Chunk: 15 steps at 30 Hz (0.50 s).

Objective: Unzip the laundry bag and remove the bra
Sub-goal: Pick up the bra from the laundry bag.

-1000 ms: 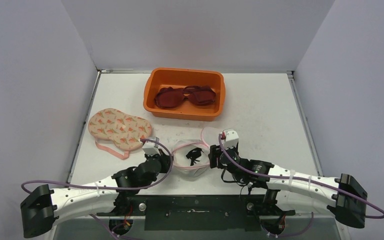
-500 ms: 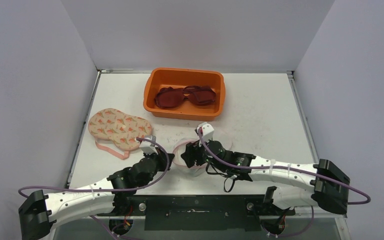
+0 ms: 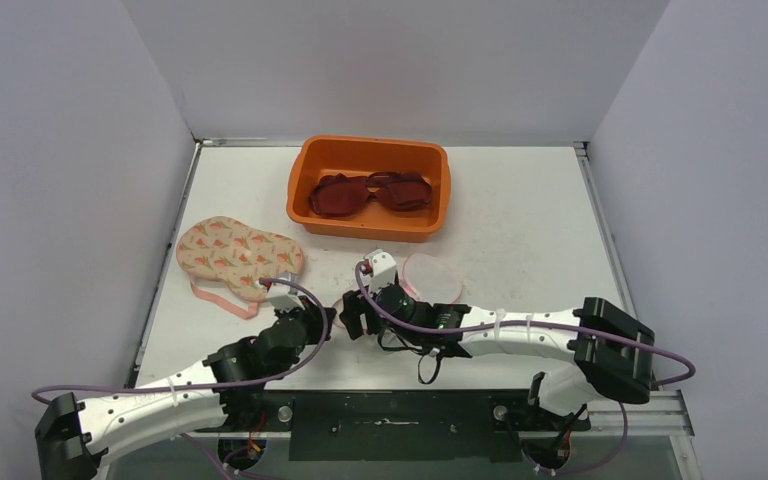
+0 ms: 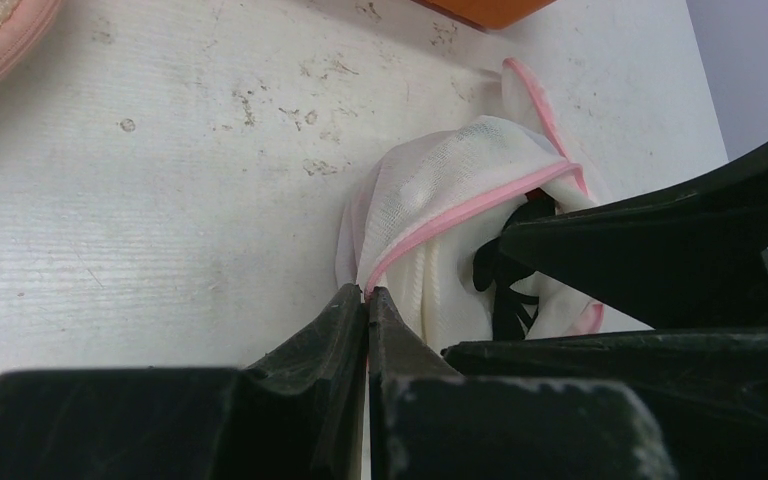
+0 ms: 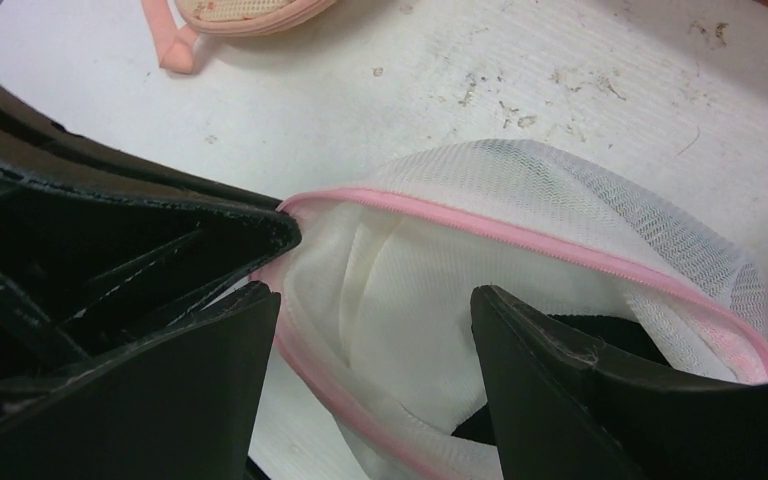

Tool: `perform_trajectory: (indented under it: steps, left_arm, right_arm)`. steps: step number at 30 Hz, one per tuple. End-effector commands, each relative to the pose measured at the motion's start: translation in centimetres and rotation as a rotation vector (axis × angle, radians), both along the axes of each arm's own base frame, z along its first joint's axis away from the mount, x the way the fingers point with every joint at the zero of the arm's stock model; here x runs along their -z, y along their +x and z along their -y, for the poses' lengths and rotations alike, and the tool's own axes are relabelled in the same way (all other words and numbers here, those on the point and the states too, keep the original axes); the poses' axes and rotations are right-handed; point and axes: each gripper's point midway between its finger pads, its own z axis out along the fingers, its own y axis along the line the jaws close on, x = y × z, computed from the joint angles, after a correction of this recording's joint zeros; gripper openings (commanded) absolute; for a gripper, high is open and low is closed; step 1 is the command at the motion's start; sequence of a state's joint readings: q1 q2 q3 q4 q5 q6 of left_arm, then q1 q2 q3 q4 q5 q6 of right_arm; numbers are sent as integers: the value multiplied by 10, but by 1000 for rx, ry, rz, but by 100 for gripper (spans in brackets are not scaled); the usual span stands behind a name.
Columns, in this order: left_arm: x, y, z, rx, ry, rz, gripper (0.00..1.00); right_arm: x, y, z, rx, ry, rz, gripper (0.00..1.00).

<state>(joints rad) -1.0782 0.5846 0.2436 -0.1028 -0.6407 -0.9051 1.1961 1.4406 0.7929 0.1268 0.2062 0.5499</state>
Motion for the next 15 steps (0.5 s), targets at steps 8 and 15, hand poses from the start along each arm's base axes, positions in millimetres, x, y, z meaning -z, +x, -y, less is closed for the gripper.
perform_trajectory:
  steps: [8,15]
  left_arm:
    - [-3,3,3,0,-2,8,0]
    - [0,2,2,-3,-11,7,0]
  right_arm:
    - [-3,30,-5,180,-34,63,70]
    - [2,35,-10,202,-63,60,69]
